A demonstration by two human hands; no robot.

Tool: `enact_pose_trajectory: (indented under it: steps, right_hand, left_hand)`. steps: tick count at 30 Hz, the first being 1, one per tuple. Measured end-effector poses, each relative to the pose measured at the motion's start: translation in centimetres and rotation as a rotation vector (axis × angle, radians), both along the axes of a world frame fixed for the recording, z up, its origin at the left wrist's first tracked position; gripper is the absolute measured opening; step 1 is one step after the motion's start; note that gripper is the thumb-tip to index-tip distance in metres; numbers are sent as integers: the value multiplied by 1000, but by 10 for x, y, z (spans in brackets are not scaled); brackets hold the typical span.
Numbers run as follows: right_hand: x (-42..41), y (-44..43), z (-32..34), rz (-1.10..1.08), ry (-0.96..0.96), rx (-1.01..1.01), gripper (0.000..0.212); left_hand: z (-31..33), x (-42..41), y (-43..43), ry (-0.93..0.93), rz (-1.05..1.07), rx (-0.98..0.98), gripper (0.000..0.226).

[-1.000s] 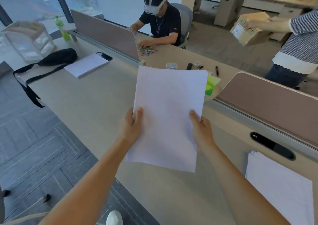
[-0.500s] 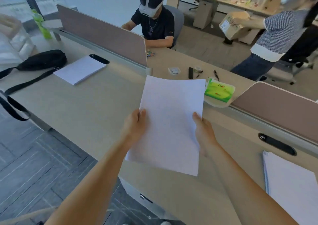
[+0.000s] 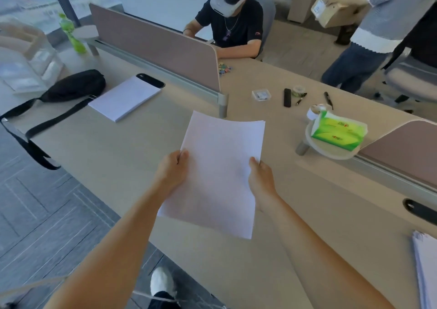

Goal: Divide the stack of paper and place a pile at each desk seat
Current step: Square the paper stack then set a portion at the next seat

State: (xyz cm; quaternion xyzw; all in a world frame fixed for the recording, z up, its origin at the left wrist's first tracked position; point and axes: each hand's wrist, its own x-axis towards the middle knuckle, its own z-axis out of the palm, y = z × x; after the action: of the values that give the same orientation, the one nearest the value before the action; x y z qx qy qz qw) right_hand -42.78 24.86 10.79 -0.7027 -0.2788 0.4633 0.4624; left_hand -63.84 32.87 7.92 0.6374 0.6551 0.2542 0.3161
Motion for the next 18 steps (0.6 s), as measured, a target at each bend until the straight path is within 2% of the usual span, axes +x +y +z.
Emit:
enact_pose_trajectory:
  steps: [5,8,11,16,18]
  right_hand:
    - [-23,72,-39,32,-18,-101,56]
    - [-41,122,-66,-7,-60,-195,49]
    - [-61,169,-93,-47,-76,-266,54]
    - [-78,232,-120,-61,-76,-345,47]
    - [-80,249,-130,-66,-112,-360,52]
  left_hand:
    - [-38,-33,89,25,-91,-55,41]
    - [-68,-49,147,25,-151,-81,40]
    - [-91,-63,195,58,-199,-100,41]
    - [-123,-77,269,78,-248,-160,38]
    - [-130,-76,290,86,-267,-184,36]
